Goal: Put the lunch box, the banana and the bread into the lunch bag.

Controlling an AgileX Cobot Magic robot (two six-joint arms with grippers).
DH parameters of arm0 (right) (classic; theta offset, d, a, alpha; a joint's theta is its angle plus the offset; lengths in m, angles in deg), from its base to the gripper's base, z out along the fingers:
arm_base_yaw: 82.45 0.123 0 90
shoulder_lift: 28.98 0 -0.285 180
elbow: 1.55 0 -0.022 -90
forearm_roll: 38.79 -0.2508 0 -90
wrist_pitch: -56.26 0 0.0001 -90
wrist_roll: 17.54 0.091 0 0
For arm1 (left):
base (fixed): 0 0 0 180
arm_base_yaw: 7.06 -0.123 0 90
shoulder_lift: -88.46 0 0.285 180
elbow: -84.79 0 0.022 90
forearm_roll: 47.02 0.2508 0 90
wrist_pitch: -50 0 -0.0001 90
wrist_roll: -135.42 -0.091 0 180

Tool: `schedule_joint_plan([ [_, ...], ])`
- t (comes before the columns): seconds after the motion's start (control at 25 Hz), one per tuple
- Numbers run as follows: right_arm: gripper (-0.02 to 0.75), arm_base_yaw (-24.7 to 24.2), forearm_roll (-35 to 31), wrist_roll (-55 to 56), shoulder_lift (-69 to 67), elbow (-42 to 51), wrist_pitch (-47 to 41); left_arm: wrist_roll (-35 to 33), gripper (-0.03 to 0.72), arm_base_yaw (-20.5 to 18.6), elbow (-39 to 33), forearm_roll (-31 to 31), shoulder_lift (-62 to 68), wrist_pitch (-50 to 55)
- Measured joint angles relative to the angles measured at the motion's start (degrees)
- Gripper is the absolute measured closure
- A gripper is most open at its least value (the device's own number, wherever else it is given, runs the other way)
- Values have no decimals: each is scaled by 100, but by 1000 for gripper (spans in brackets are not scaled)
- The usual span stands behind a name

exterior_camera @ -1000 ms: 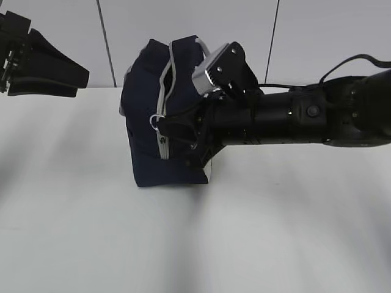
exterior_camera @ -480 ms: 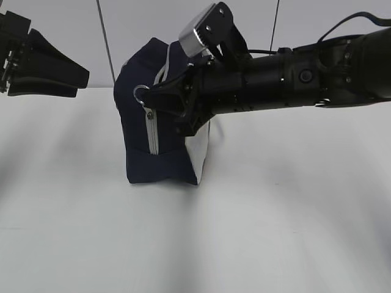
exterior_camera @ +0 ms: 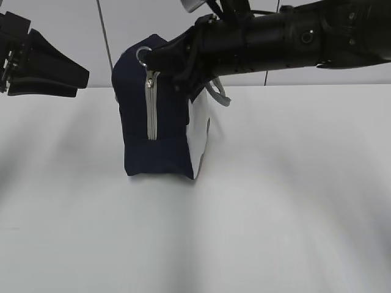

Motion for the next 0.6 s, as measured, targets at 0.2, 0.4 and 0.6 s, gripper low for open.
schedule_joint_plan([
  [0.2, 754, -339, 124, 378, 0, -253, 103, -108, 380, 0, 0, 0, 0, -19],
  [0.4, 754, -438, 403, 778, -143, -513, 403, -302, 380, 0, 0, -24, 0, -170],
  [0.6, 754, -438, 461, 1002, -506, -923, 506, -412, 380, 0, 0, -58, 5, -181],
])
